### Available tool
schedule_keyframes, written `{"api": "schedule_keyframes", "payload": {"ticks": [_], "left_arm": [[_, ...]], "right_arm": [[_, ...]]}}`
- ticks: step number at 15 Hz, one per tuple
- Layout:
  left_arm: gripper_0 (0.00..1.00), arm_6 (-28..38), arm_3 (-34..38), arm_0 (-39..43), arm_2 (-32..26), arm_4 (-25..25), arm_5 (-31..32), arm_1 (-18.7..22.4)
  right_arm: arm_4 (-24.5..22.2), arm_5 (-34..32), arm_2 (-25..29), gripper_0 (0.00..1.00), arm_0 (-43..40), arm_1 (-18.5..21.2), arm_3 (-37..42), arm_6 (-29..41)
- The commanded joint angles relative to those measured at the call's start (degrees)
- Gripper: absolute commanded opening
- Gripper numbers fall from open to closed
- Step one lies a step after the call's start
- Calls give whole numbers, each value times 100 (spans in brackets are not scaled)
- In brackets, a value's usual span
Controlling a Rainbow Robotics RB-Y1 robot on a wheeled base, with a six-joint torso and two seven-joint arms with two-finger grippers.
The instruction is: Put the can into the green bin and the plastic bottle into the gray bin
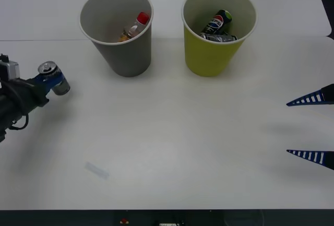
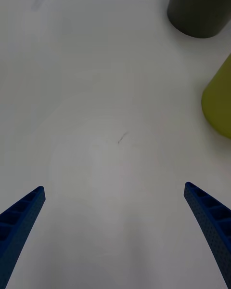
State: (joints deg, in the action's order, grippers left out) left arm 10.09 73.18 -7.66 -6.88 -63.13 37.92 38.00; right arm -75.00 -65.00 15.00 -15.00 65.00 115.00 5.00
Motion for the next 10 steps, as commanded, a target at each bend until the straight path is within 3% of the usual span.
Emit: {"api": "schedule_keyframes", "payload": {"ticks": [1, 3, 5, 10], "left_arm": [[0, 1944, 1612, 775, -656, -1658, 585, 68], [0, 2981, 2456, 1109, -1228, -2370, 1490, 59], [0, 3693, 3106, 1293, -1658, -2748, 2272, 59], [0, 5205, 4697, 1539, -2256, -2924, 3494, 59]], "right_arm": [[0, 0, 0, 100, 0, 0, 0, 0], [0, 0, 0, 100, 0, 0, 0, 0], [0, 0, 0, 100, 0, 0, 0, 0], [0, 0, 0, 100, 0, 0, 0, 0]]}}
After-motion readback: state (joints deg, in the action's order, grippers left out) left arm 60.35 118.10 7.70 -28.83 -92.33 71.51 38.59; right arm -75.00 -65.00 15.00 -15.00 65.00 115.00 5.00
